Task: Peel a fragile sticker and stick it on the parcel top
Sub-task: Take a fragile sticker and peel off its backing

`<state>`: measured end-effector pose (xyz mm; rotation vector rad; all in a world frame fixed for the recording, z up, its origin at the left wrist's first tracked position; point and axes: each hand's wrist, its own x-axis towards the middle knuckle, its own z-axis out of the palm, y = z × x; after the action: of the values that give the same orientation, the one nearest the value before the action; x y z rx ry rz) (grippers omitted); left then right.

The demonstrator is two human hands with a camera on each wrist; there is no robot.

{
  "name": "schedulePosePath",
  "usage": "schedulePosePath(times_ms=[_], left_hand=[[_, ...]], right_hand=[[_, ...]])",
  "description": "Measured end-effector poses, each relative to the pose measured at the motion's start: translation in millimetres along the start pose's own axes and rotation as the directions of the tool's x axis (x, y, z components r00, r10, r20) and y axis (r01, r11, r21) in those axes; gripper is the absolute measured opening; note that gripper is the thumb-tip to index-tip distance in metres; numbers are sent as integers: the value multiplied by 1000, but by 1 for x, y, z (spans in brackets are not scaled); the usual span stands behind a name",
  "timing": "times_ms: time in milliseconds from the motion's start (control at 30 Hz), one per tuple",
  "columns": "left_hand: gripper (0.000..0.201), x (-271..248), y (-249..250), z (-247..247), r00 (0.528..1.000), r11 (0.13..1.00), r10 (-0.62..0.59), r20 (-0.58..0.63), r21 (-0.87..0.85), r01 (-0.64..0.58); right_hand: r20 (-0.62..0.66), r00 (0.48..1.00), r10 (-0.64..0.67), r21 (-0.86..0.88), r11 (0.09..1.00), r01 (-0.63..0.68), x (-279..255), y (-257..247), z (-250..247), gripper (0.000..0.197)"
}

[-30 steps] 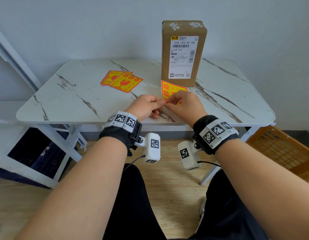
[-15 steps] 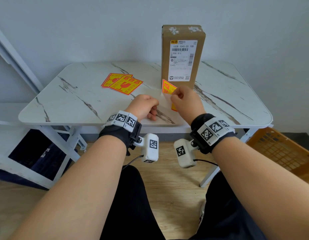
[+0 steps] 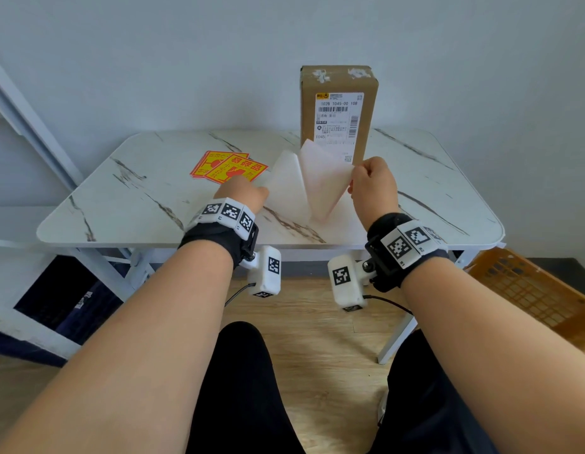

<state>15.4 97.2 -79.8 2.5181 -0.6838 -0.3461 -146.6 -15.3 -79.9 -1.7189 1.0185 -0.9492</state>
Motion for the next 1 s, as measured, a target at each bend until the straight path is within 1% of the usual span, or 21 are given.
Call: schedulePosePath(times_ms=[100,200,400,500,567,667,767,867,933,1000], left_hand=[[36,4,-7,-1,999,999,-42,-16,16,42],[34,8,-10,-2,996,997,-75,-56,15,76],[31,18,-19,-7,985,990,-139,-101,-19,138],[33,20,-22,-10,984,990,-144,-106,-3,144],[33,21,-22,-9,985,991,-135,-105,-6,135],[29,21,-21,-6,988,995,-96,-117,-12,95],[23,19,-16,-6,987,998,-31,-157,51,39],[7,11,-7,-7,965,995,100,-241,15,-99],[17,3,0,-10,936,980,160,-314,-62,-188],[19,-5,10,-12,909,947,237,-344,-125,-294]], right_hand=[[-58,998,32,28,999,-30,4,0,-4,11],[-119,992,35,46,998,-30,8,-1,-8,11],[-199,977,76,78,995,-62,11,-4,-12,12],[-234,967,104,110,991,-80,12,-6,-16,9],[-227,969,101,115,990,-77,11,-8,-16,9],[-186,979,78,112,992,-58,5,-13,-11,12],[-149,988,46,133,991,-26,1,-20,-7,12],[-136,991,-1,131,991,19,-1,-26,-5,11],[-132,991,-25,131,990,43,-1,-30,-6,13],[-135,990,-38,141,988,57,0,-33,-7,14]])
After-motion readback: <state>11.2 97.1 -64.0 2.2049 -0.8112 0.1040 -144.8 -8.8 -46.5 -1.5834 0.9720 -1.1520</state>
